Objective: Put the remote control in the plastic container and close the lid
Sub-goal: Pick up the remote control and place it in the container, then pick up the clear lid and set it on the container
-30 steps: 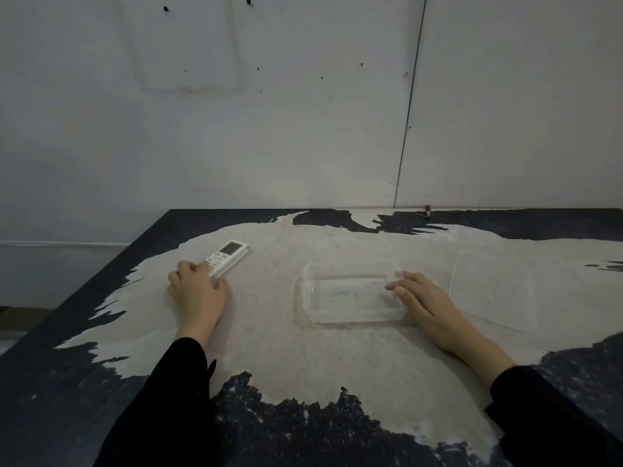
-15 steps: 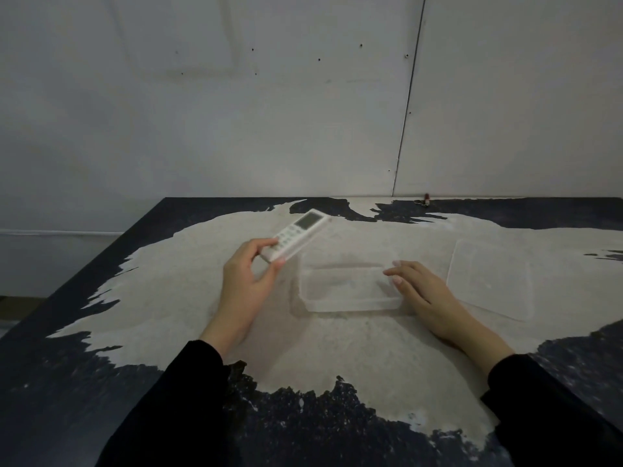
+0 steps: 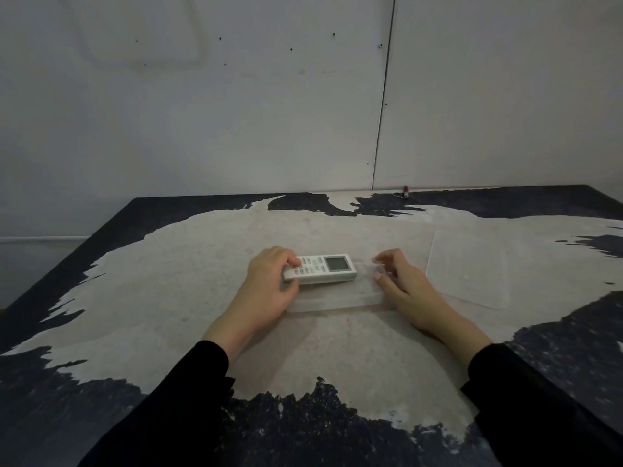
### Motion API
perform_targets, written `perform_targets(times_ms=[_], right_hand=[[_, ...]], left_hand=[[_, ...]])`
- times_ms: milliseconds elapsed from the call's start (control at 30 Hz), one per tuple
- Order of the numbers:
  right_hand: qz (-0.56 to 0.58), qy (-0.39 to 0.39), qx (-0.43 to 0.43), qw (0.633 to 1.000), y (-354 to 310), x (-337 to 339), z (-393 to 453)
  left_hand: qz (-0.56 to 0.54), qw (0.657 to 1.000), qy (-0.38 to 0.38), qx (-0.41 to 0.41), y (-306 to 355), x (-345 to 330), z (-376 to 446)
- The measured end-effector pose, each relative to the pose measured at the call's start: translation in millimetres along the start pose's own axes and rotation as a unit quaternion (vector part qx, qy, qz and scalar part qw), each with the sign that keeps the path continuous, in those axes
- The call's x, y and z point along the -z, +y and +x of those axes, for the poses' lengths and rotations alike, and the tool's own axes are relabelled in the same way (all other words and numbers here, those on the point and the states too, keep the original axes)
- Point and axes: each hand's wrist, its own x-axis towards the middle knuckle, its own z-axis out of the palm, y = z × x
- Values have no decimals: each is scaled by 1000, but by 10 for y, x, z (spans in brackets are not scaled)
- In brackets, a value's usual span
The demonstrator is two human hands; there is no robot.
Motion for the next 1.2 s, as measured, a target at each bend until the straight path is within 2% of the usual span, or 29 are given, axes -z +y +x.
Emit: perform_targets(times_ms=[133, 233, 300, 433, 567, 767, 867, 967, 1033, 1100, 1200], right_hand=[[13, 19, -20, 1000, -73, 22, 49], [5, 135, -32, 990, -50, 190, 329], [-18, 185, -48, 981, 108, 340, 650], [-103, 189, -124, 969, 614, 562, 1410], [-165, 186, -179, 952, 989, 637, 1919], [-239, 186, -239, 923, 1173, 600, 2346], [-233, 175, -247, 924, 1166, 597, 2407], [-149, 184, -261, 936, 1150, 626, 2379], [-37, 189, -246, 950, 995, 647, 2242], [117, 157, -221, 955, 792, 636, 2041], [325, 82, -168, 927, 370, 567, 1619]], left_hand=[[43, 998, -5, 41, -35, -31, 83], [-18, 997, 7, 71, -109, -74, 74], [-80, 993, 14, 87, -142, -111, 1], [-147, 985, 20, 92, -180, -168, -31], [-152, 984, 25, 91, -217, -172, 6], [-157, 984, 27, 80, -242, -154, 16], [-158, 984, 28, 80, -243, -148, 23], [-155, 984, 24, 85, -231, -147, 21], [-152, 984, 27, 87, -222, -139, 4], [-149, 984, 26, 91, -207, -133, -3], [-162, 982, 19, 98, -196, -117, -8]])
